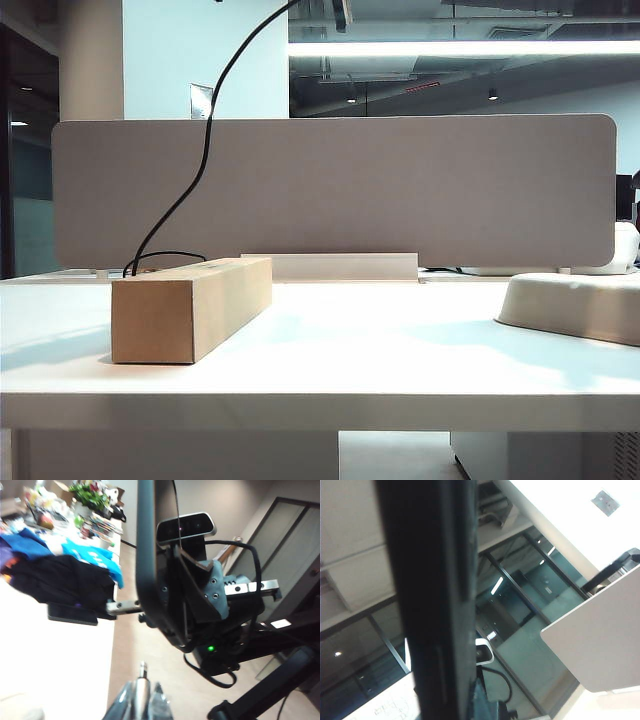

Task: Pick up the charging cable and the phone, plug the charging cable into the charging port on the phone, and finally place them back on the table.

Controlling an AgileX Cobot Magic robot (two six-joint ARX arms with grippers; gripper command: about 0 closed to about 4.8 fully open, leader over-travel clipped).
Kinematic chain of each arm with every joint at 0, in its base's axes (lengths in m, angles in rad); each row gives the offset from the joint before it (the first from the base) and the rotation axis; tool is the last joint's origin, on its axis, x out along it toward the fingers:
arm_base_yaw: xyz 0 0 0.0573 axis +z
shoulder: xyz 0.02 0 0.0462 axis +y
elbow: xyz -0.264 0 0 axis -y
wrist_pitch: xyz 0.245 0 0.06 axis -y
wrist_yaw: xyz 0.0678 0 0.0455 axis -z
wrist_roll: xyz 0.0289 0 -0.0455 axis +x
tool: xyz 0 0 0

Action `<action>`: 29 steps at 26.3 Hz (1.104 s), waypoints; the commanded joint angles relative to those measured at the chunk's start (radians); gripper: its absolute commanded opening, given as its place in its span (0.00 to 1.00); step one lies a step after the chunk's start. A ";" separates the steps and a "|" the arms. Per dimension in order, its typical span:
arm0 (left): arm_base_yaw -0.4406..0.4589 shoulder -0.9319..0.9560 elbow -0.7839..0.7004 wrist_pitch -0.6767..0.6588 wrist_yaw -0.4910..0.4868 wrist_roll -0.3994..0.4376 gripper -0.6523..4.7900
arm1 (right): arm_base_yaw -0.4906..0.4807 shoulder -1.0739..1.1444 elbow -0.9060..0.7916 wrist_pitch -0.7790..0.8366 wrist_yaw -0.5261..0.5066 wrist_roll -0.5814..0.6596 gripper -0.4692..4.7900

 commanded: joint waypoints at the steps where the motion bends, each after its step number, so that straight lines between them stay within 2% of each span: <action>1: -0.029 -0.003 0.005 0.009 0.008 -0.016 0.11 | 0.000 -0.007 0.008 0.058 0.013 0.010 0.08; 5: -0.066 -0.003 0.005 0.046 0.001 -0.009 0.11 | 0.001 -0.007 0.008 0.059 0.009 0.010 0.08; 16: -0.053 -0.003 0.005 0.061 -0.070 -0.013 0.11 | 0.000 -0.007 0.008 0.062 -0.011 0.010 0.08; 22: -0.051 -0.003 0.005 0.075 -0.068 -0.041 0.11 | 0.000 -0.007 0.008 0.062 -0.016 0.010 0.08; 29: -0.053 -0.004 0.005 0.083 -0.016 -0.061 0.11 | 0.000 -0.007 0.008 0.062 -0.008 0.005 0.08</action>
